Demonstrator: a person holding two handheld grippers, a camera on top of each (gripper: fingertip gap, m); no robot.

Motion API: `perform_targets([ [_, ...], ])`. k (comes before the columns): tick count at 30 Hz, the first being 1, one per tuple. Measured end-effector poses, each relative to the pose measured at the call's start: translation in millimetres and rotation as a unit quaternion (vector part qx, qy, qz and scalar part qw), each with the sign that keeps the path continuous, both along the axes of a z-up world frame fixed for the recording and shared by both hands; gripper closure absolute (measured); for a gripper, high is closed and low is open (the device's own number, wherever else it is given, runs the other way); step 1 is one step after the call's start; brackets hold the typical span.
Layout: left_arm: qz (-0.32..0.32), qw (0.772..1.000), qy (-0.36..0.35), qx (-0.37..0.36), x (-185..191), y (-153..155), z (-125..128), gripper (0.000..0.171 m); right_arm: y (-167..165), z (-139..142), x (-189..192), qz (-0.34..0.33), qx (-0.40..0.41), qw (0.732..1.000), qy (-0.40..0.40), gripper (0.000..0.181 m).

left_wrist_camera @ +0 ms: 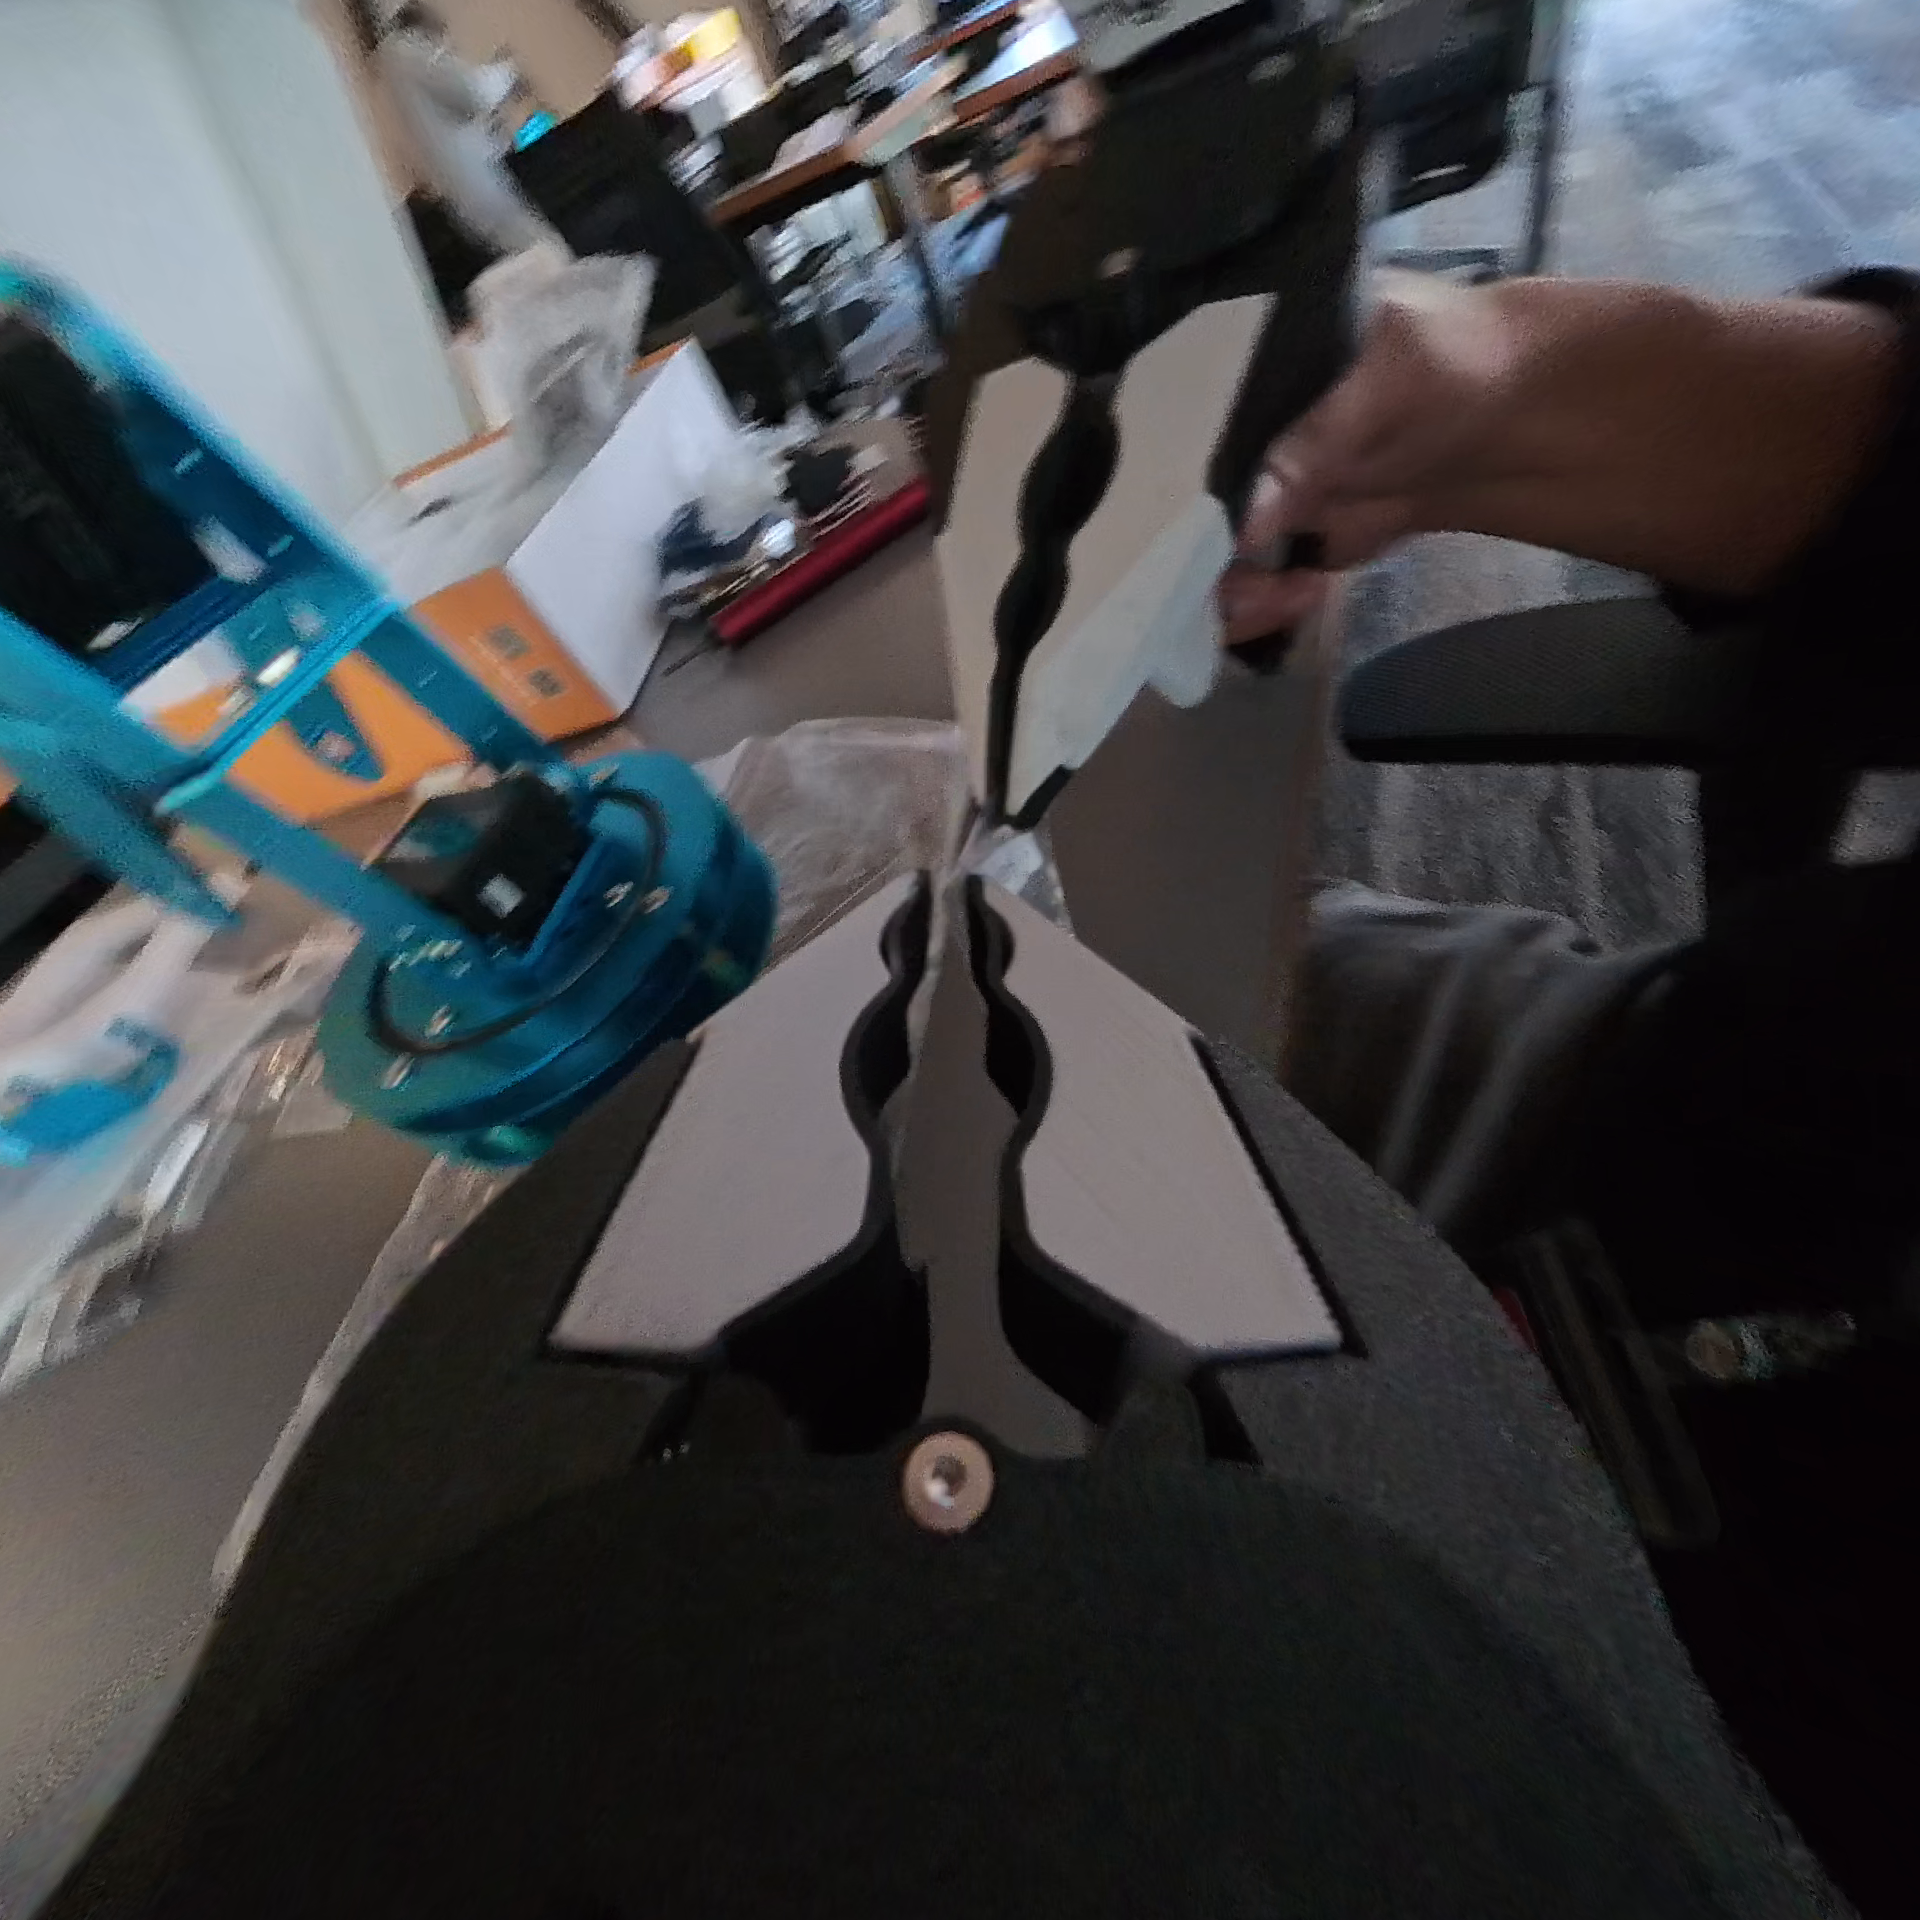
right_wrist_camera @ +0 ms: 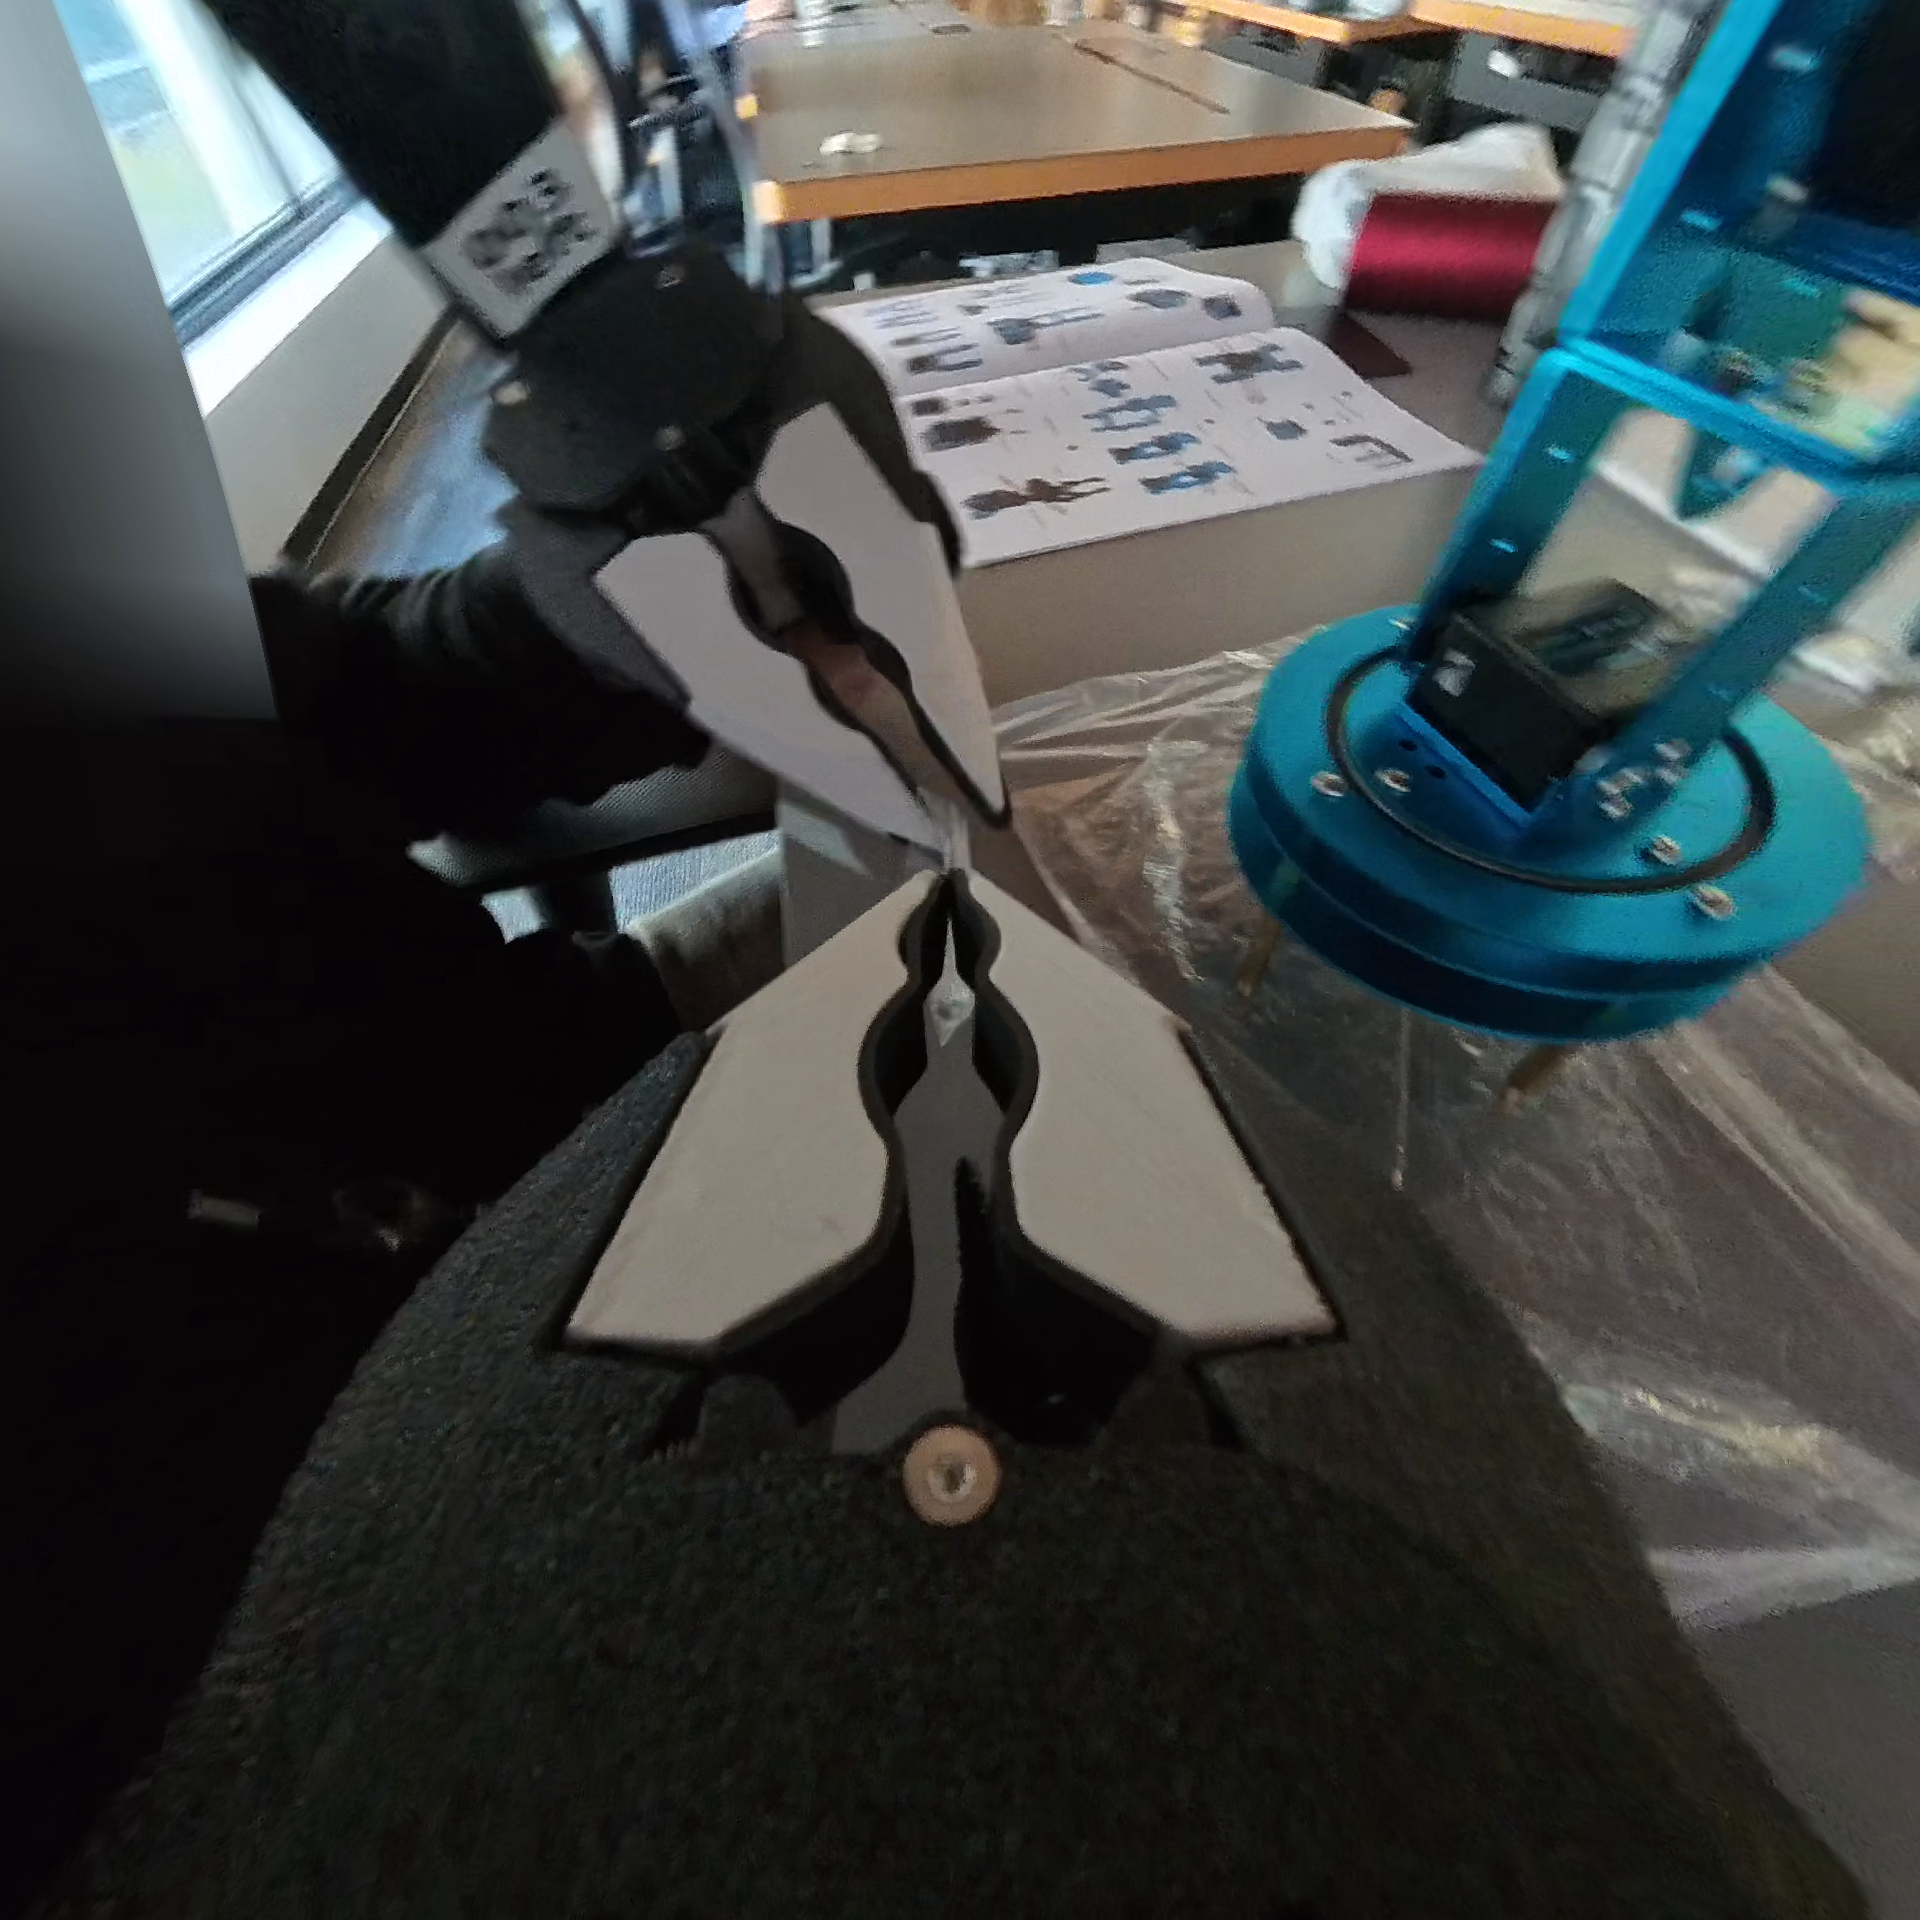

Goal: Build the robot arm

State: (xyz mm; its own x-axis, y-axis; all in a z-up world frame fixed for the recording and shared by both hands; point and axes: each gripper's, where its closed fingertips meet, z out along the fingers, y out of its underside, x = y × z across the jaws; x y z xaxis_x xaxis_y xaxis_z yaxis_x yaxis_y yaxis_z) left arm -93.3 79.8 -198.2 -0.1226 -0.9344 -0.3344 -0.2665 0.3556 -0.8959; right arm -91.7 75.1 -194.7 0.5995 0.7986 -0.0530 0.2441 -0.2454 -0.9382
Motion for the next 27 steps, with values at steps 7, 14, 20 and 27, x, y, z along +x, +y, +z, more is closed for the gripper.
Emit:
perform_targets([
  [7, 0.093, 0.974, -0.043, -0.199, 0.9, 1.6, 13.9, 0.153, 22.1, 11.0, 11.9, -0.076, -0.078, 0.982, 0.157, 0.181],
  [14, 0.023, 0.931, -0.097, -0.352, 3.9, -9.6, 24.8, 0.146, 9.2, 19.3, -9.9, -0.021, -0.124, 0.96, 0.249, 0.181],
  [20, -0.021, 0.909, -0.101, -0.403, -6.3, -13.2, 28.6, 0.159, 0.8, 23.6, -19.1, 0.016, -0.153, 0.942, 0.297, 0.181],
  [27, 0.034, 0.931, -0.077, -0.356, -9.1, -4.2, 18.7, 0.162, 7.5, 13.7, -16.5, -0.027, -0.126, 0.957, 0.259, 0.181],
])
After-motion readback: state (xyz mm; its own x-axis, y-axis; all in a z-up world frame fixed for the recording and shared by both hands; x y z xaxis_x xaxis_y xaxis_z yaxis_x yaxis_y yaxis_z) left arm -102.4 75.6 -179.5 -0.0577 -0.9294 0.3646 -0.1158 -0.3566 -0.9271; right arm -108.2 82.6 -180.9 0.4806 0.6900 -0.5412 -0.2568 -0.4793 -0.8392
